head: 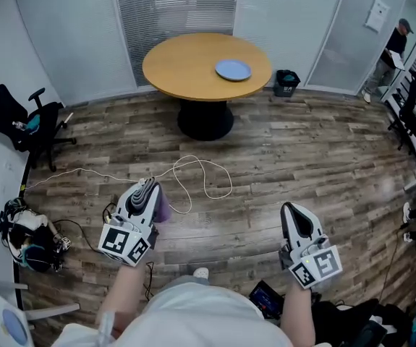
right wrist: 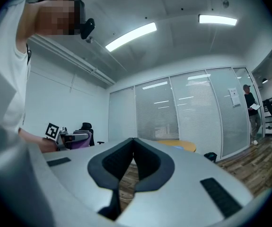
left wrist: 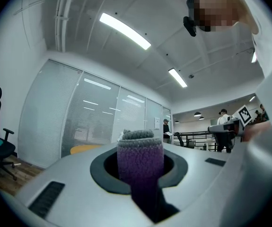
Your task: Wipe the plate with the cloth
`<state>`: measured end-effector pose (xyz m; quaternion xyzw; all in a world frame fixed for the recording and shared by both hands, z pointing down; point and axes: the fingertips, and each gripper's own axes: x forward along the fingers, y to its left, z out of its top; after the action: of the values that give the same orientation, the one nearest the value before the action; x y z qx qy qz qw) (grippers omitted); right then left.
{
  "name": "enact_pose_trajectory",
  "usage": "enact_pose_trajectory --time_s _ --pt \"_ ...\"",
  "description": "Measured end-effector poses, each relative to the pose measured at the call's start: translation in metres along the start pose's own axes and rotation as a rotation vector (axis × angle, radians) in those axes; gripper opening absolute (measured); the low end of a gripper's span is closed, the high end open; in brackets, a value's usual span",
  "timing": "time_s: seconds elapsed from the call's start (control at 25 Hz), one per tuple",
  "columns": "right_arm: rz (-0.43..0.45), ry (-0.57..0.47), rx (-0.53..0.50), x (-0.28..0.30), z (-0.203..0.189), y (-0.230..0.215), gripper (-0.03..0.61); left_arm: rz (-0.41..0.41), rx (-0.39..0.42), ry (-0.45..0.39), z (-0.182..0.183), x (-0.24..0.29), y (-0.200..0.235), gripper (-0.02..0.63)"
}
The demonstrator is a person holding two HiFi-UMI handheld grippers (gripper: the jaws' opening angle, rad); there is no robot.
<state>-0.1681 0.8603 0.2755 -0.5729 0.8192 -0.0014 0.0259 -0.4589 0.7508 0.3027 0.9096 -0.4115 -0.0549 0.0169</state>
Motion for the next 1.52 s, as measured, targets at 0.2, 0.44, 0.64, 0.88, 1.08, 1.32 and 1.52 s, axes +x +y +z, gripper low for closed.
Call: enact_pose_trajectory --time_s 0.2,0.44,0.64,0.88,1.08,1.32,1.52 --pt "-0.008 0.004 -0.002 0.025 -0.001 -0.009 0.02 0.001 -0.015 0.01 -0.007 0.016 0.021 0.075" --pt "-0.018 0.008 0.011 0.039 -0.006 -0.02 0.02 0.001 -0.016 0.02 -0.011 0.029 0.03 0.075" --pt "-0.007 0.014 0.024 0.051 -0.011 -0.027 0.02 0.016 -0.013 0.037 -0.015 0.032 0.04 0.075" --pt "0.033 0.015 0.034 0.077 -0.017 -0.048 0.02 0.061 -0.016 0.039 -0.021 0.05 0.052 0.075" --pt "0.068 0.002 0.043 0.113 -0.016 -0.079 0.02 0.097 -0.019 0.036 -0.025 0.081 0.063 0.075" --pt "0.116 0.0 0.031 0.159 -0.01 -0.131 0.02 0.136 -0.015 0.034 -0.027 0.133 0.068 0.075" --pt "0.153 -0.007 0.035 0.195 -0.008 -0.177 0.02 0.188 -0.003 0.027 -0.026 0.174 0.077 0.075"
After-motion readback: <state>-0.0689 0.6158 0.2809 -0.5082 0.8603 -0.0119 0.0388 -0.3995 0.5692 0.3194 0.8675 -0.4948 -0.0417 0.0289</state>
